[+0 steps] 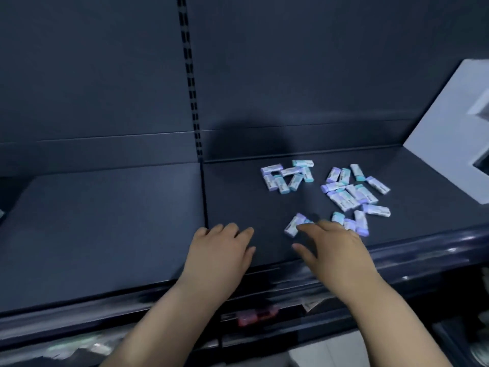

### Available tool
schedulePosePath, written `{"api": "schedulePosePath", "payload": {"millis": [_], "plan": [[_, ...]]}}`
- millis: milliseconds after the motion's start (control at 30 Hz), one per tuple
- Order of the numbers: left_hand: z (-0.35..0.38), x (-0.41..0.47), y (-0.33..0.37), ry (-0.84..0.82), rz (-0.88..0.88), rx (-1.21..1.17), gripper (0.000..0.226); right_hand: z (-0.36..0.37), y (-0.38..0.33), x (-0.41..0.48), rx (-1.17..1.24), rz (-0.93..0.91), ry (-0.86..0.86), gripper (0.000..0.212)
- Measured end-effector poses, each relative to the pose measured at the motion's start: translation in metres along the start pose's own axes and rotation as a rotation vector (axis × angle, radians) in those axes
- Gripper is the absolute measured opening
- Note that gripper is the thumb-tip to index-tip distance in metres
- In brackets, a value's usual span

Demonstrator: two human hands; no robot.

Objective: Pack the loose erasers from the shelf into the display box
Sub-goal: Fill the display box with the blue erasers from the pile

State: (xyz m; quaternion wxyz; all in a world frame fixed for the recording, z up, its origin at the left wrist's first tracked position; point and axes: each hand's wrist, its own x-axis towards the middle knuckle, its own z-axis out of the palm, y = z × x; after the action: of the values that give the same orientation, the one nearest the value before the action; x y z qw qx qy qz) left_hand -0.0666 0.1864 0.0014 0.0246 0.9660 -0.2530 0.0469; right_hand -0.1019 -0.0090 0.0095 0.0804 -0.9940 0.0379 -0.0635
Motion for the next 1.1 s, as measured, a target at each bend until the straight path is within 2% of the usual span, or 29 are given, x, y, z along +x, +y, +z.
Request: {"api": "schedulePosePath", "payload": {"millis": [200,333,533,633,800,967,1100], "plan": [[0.010,0.060,0.104,-0.046,-0.080,-0.051,0.045,-0.017,0.111,0.020,0.003,-0.087,-0.106,0.045],[0.016,0.082,0.134,-0.140,-0.209,-0.028,0.052,-0.022,0.148,0.030,0.068,-0.153,-0.120,0.048],[0.017,0.090,0.135,-0.224,-0.321,0.003,0.071,-0.014,0.149,0.051,0.137,-0.220,-0.166,0.058],[0.015,0.093,0.127,-0.237,-0.326,-0.013,0.076,-0.007,0.142,0.056,0.074,-0.233,-0.232,0.066],[0.012,0.098,0.118,-0.264,-0.296,-0.061,0.077,0.000,0.134,0.068,0.023,-0.223,-0.296,0.071],[0.015,0.104,0.115,-0.274,-0.198,-0.047,0.068,0.000,0.125,0.082,0.091,-0.259,-0.361,0.064],[0.018,0.108,0.106,-0.281,-0.119,-0.084,0.071,0.001,0.124,0.089,0.137,-0.255,-0.380,0.066]]}}
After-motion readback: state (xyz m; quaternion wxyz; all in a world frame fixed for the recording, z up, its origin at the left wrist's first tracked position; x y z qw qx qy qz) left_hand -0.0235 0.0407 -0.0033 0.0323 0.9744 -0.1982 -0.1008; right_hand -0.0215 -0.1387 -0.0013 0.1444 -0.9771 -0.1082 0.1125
